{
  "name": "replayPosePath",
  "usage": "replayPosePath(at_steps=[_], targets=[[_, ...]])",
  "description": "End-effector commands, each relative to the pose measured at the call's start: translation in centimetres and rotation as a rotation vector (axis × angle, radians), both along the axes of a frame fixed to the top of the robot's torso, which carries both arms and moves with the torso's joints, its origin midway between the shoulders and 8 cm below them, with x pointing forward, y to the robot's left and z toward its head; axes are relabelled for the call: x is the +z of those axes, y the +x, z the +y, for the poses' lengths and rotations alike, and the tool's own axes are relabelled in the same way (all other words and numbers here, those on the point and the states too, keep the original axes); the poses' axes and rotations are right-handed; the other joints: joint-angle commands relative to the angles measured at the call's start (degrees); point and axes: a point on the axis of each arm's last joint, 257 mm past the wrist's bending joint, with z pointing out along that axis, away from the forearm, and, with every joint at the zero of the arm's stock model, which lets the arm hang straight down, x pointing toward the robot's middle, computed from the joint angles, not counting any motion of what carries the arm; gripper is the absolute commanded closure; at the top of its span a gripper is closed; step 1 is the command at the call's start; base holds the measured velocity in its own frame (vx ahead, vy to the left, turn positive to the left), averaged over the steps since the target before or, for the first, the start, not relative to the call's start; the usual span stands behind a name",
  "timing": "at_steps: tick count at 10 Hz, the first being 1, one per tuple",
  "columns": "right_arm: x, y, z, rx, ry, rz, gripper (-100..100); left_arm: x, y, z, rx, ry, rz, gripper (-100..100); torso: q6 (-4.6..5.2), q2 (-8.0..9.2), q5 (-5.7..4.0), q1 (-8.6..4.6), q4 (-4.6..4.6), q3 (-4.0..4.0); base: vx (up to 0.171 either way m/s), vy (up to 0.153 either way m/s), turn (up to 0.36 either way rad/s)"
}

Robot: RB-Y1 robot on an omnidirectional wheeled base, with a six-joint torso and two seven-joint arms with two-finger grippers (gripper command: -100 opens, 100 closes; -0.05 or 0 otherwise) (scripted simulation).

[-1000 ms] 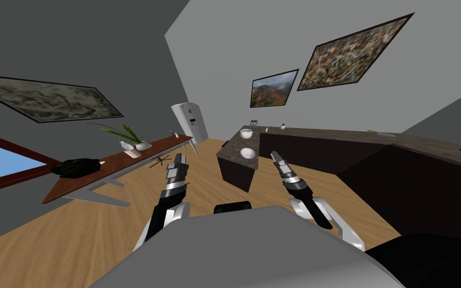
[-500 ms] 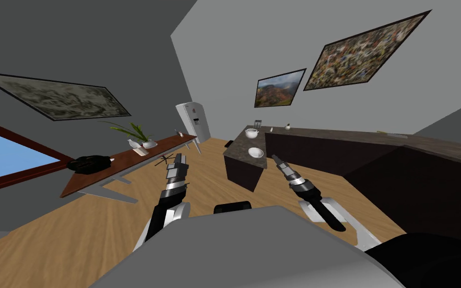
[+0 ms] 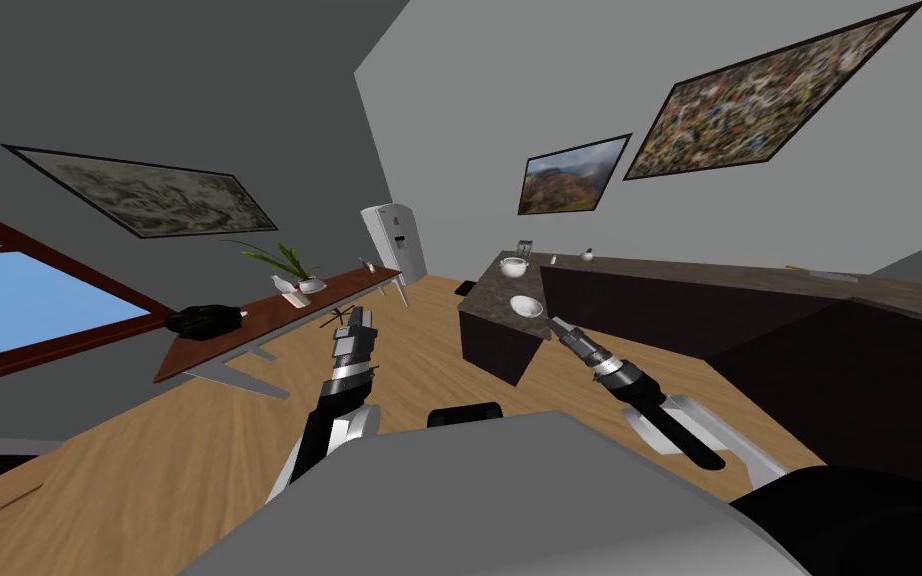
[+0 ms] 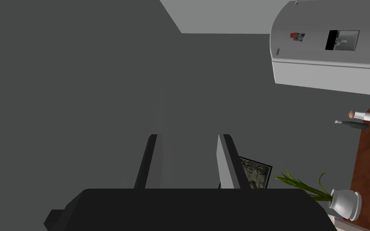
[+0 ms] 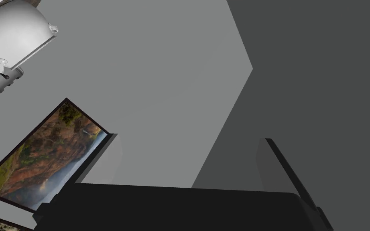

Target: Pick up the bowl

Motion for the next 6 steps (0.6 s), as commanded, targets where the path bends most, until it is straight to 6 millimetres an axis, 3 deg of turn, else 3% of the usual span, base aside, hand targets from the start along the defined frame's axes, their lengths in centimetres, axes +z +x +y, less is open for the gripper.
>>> replayPosePath(at_steps=[1, 3, 6], targets=[[-0.4, -0.1, -0.5, 0.007, -0.047, 0.02, -100, 0.0, 0.0, 0.0, 0.0, 0.0, 0.0, 0, 0.0, 0.0, 0.0, 0.0, 0.0, 0.0, 0.017, 0.116, 0.025], [-2.7, -0.5, -2.5, -0.002, -0.171, 0.083, -100, 0.0, 0.0, 0.0, 0.0, 0.0, 0.0, 0, 0.0, 0.04, -0.01, -0.05, 0.01, 0.02, 0.02, 0.147, 0.079], [-3.7, -0.7, -3.5, 0.01, -0.26, 0.122, -100, 0.0, 0.0, 0.0, 0.0, 0.0, 0.0, 0, 0.0, -0.02, -0.04, -0.23, -0.01, -0.01, 0.025, 0.082, 0.061]])
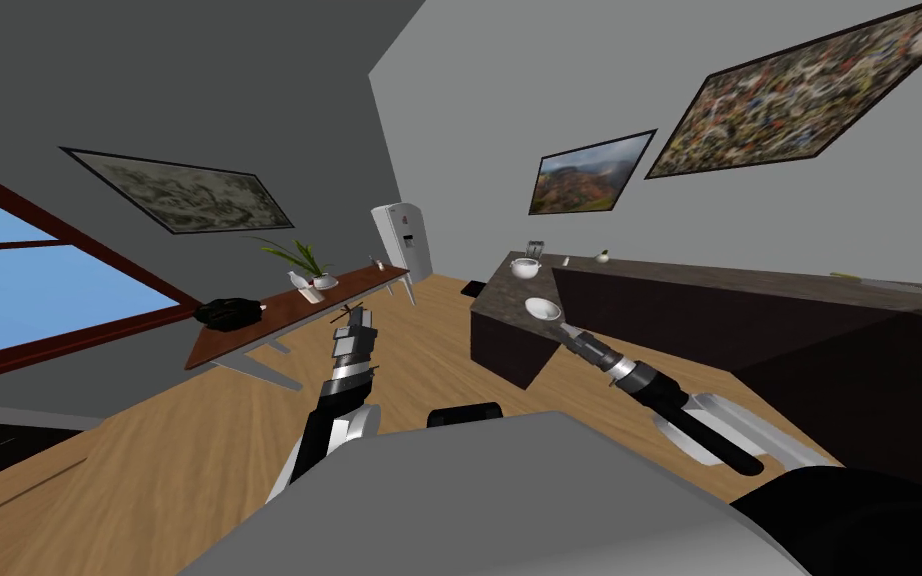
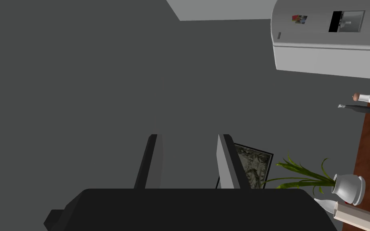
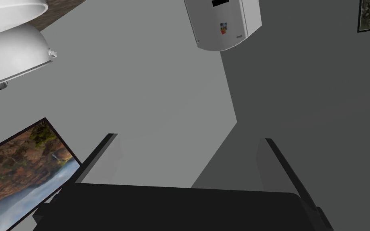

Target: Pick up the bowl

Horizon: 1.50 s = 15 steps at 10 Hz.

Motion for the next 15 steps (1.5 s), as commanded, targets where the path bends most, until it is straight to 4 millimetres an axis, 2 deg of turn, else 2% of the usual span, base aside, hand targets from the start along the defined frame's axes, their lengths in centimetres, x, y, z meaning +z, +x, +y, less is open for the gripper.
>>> replayPosePath(at_steps=[1, 2, 4, 5, 6, 7, 9, 10, 11, 12, 13, 14, 15], targets=[[-1.3, -0.2, -1.4, 0.0, -0.086, 0.042, -100, 0.0, 0.0, 0.0, 0.0, 0.0, 0.0, 0, 0.0, 0.0, 0.0, 0.0, 0.0, 0.0, 0.023, 0.066, 0.08], [-1.3, -0.2, -1.4, 0.003, -0.09, 0.043, -100, 0.0, 0.0, 0.0, 0.0, 0.0, 0.0, 0, -0.01, -0.01, -0.01, -0.01, 0.0, 0.0, 0.028, 0.056, 0.049], [-3.9, -1.1, -4.1, -0.002, -0.238, 0.118, -100, 0.0, 0.0, 0.0, 0.0, 0.0, 0.0, 0, -0.02, -0.04, -0.01, -0.03, -0.01, -0.02, 0.043, 0.071, 0.117], [-3.8, -1.0, -4.1, 0.008, -0.25, 0.12, -100, 0.0, 0.0, 0.0, 0.0, 0.0, 0.0, 0, -0.02, -0.11, 0.0, 0.03, -0.02, -0.06, 0.042, 0.061, 0.061], [-5.1, -1.5, -5.6, 0.008, -0.328, 0.159, -100, 0.0, 0.0, 0.0, 0.0, 0.0, 0.0, 0, 0.0, -0.08, 0.0, -0.02, -0.02, -0.05, 0.046, 0.051, 0.118], [-5.0, -1.4, -5.5, 0.013, -0.333, 0.16, -100, 0.0, 0.0, 0.0, 0.0, 0.0, 0.0, 0, -0.02, -0.1, -0.02, -0.06, -0.02, -0.06, 0.033, 0.028, 0.057], [-7.5, -2.8, -8.8, 0.017, -0.493, 0.241, -100, 0.0, 0.0, 0.0, 0.0, 0.0, 0.0, 0, -0.02, -0.05, -0.04, -0.17, -0.01, -0.03, 0.042, 0.028, 0.145], [-7.4, -2.7, -8.8, 0.027, -0.505, 0.242, -100, 0.0, 0.0, 0.0, 0.0, 0.0, 0.0, 0, -0.02, -0.11, -0.04, -0.15, -0.02, -0.06, 0.051, 0.016, 0.065], [-8.5, -3.5, -10.5, 0.033, -0.588, 0.283, -100, 0.0, 0.0, 0.0, 0.0, 0.0, 0.0, 0, 0.02, -0.1, -0.04, -0.18, -0.02, -0.06, 0.046, 0.009, 0.109], [-8.5, -3.4, -10.5, 0.037, -0.592, 0.284, -100, 0.0, 0.0, 0.0, 0.0, 0.0, 0.0, 0, -0.02, -0.1, -0.06, -0.22, -0.02, -0.06, 0.038, 0.004, 0.055], [-9.5, -4.3, -12.3, 0.046, -0.676, 0.324, -100, 0.0, 0.0, 0.0, 0.0, 0.0, 0.0, 0, 0.02, -0.06, -0.06, -0.23, -0.01, -0.04, 0.047, 0.009, 0.094], [-9.5, -4.2, -12.3, 0.05, -0.68, 0.324, -100, 0.0, 0.0, 0.0, 0.0, 0.0, 0.0, 0, 0.0, -0.08, -0.05, -0.22, -0.02, -0.04, 0.035, 0.003, 0.077], [-10.4, -5.1, -14.1, 0.062, -0.763, 0.364, -100, 0.0, 0.0, 0.0, 0.0, 0.0, 0.0, 0, 0.0, -0.05, -0.06, -0.23, -0.01, -0.03, 0.035, -0.009, 0.113]])
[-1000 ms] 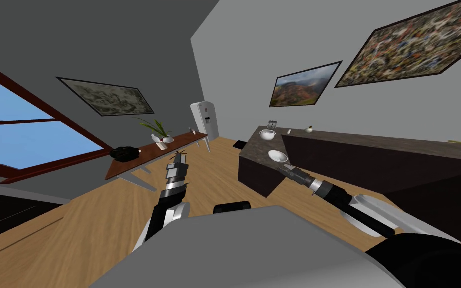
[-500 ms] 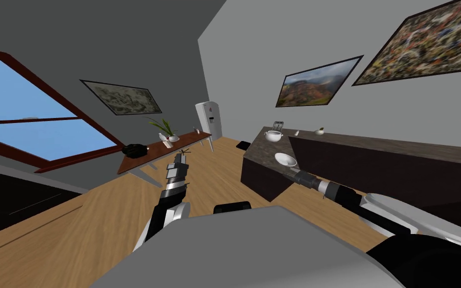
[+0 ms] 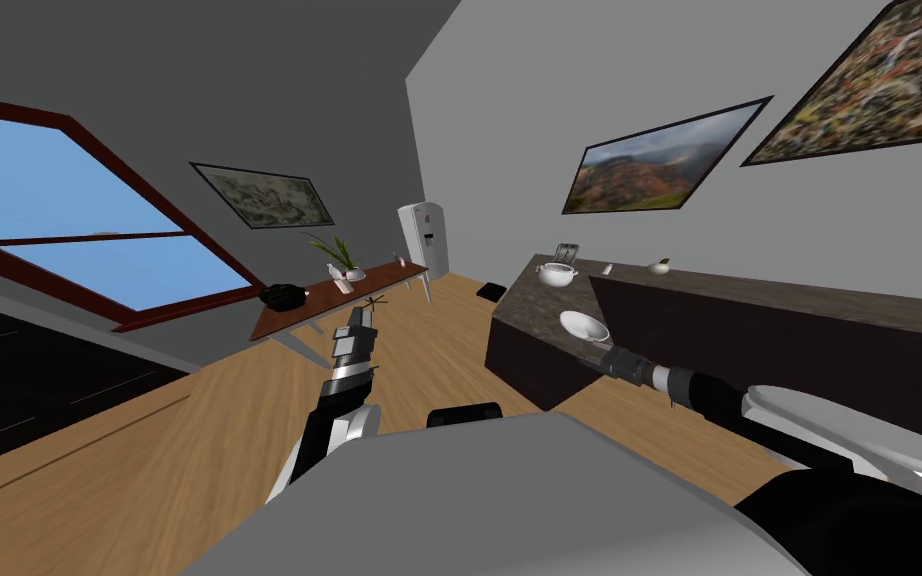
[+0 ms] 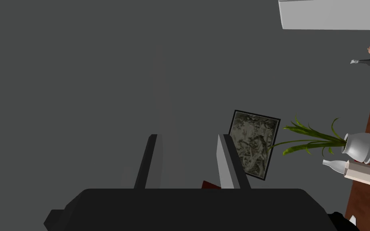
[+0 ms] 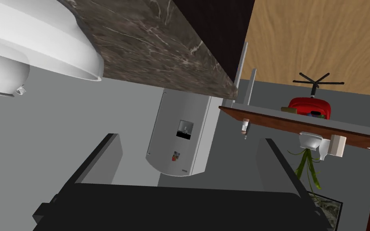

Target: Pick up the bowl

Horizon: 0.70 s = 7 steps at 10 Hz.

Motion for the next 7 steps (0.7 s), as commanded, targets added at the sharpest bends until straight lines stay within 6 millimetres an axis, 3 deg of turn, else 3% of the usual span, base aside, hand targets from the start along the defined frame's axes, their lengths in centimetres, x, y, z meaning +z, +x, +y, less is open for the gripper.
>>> replayPosePath(at_steps=[1, 3, 4, 6, 7], targets=[[-0.2, -0.2, -0.8, 0.012, -0.048, 0.022, -100, 0.0, 0.0, 0.0, 0.0, 0.0, 0.0, 0, 0.0, 0.0, 0.0, 0.0, 0.0, 0.0, 0.038, -0.006, 0.074], [-1.8, -2.3, -4.3, 0.042, -0.205, 0.107, -100, 0.0, 0.0, 0.0, 0.0, 0.0, 0.0, 0, -0.01, -0.03, 0.01, 0.0, -0.01, -0.02, 0.049, -0.014, 0.158], [-1.6, -2.1, -4.3, 0.051, -0.213, 0.109, -100, 0.0, 0.0, 0.0, 0.0, 0.0, 0.0, 0, -0.02, -0.06, -0.01, -0.04, -0.02, -0.04, 0.046, -0.015, 0.07], [-2.7, -4.1, -7.6, 0.091, -0.357, 0.193, -100, 0.0, 0.0, 0.0, 0.0, 0.0, 0.0, 0, 0.0, -0.06, -0.01, 0.01, -0.01, -0.04, 0.056, -0.014, 0.134], [-2.5, -3.9, -7.7, 0.099, -0.364, 0.195, -100, 0.0, 0.0, 0.0, 0.0, 0.0, 0.0, 0, -0.01, -0.1, -0.02, -0.05, -0.02, -0.06, 0.047, -0.021, 0.071]])
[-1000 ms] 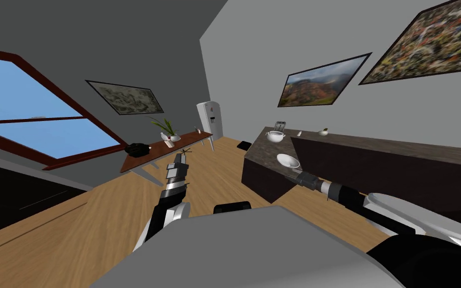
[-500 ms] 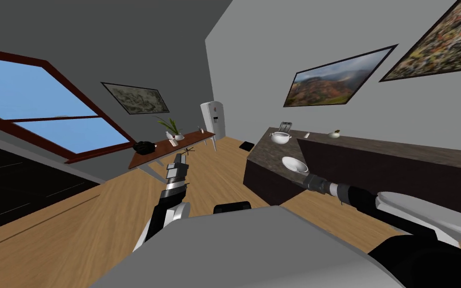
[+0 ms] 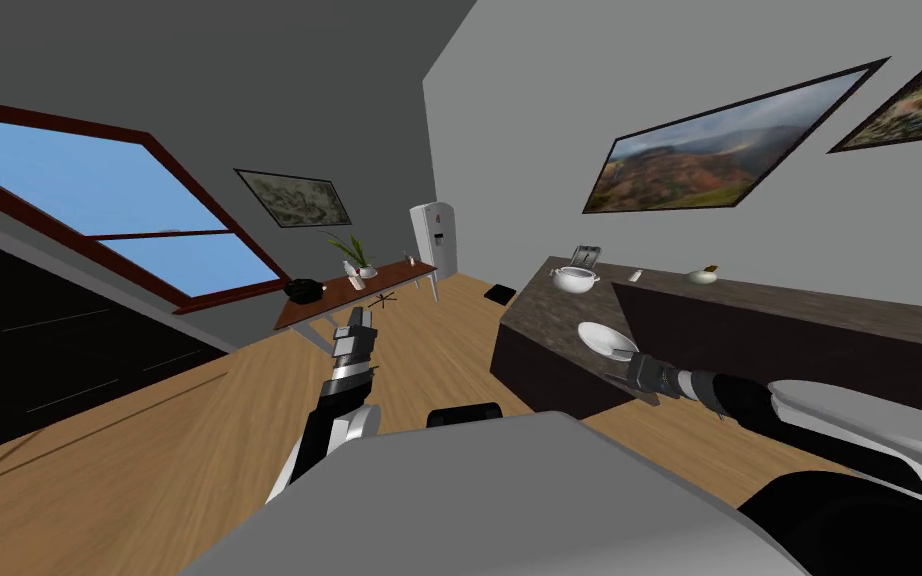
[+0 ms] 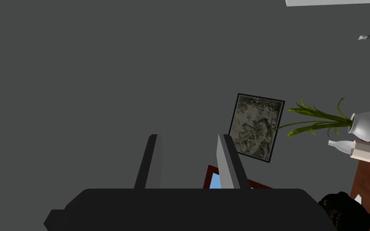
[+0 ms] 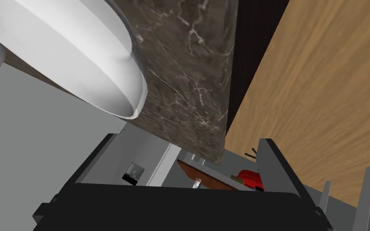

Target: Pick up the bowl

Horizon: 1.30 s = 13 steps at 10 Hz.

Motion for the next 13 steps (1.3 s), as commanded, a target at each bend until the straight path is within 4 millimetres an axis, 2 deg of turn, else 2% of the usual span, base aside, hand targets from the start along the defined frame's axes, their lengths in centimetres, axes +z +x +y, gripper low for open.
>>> replayPosePath(at_steps=[1, 3, 4, 7, 8, 10, 11, 12, 13], targets=[[-0.1, -1.0, -1.7, 0.031, -0.083, 0.05, -100, 0.0, 0.0, 0.0, 0.0, 0.0, 0.0, 0, 0.0, 0.0, 0.0, 0.0, 0.0, 0.0, 0.045, -0.009, 0.1], [-0.6, -2.9, -4.3, 0.078, -0.196, 0.129, -100, 0.0, 0.0, 0.0, 0.0, 0.0, 0.0, 0, -0.02, -0.03, 0.0, 0.0, -0.01, -0.01, 0.056, -0.023, 0.139], [-0.5, -2.7, -4.3, 0.082, -0.199, 0.13, -100, 0.0, 0.0, 0.0, 0.0, 0.0, 0.0, 0, -0.02, -0.02, 0.0, -0.01, -0.01, -0.01, 0.035, -0.023, 0.051], [-0.9, -5.0, -7.0, 0.148, -0.316, 0.229, -100, 0.0, 0.0, 0.0, 0.0, 0.0, 0.0, 0, -0.01, 0.03, 0.0, 0.0, 0.01, 0.02, 0.039, -0.023, 0.095], [-1.4, -6.5, -7.7, 0.173, -0.346, 0.277, -100, 0.0, 0.0, 0.0, 0.0, 0.0, 0.0, 0, 0.01, 0.04, 0.0, 0.02, 0.01, 0.02, 0.044, -0.018, 0.103], [-1.2, -5.9, -7.3, 0.168, -0.342, 0.268, -100, 0.0, 0.0, 0.0, 0.0, 0.0, 0.0, 0, 0.03, 0.06, 0.01, 0.07, 0.02, 0.04, 0.024, -0.007, 0.017], [-1.2, -5.9, -7.3, 0.169, -0.343, 0.269, 0, 0.0, 0.0, 0.0, 0.0, 0.0, 0.0, 0, 0.03, 0.14, 0.01, 0.09, 0.03, 0.08, 0.0, 0.0, 0.0], [-1.6, -7.0, -8.2, 0.123, -0.336, 0.277, -100, 0.0, 0.0, 0.0, 0.0, 0.0, 0.0, 0, 0.03, 0.19, 0.01, 0.11, 0.05, 0.11, -0.059, 0.0, 0.272], [-1.8, -7.5, -8.6, 0.099, -0.332, 0.281, -100, 0.0, 0.0, 0.0, 0.0, 0.0, 0.0, 0, -0.04, 0.35, 0.01, 0.1, 0.07, 0.2, -0.102, -0.014, 0.344]])
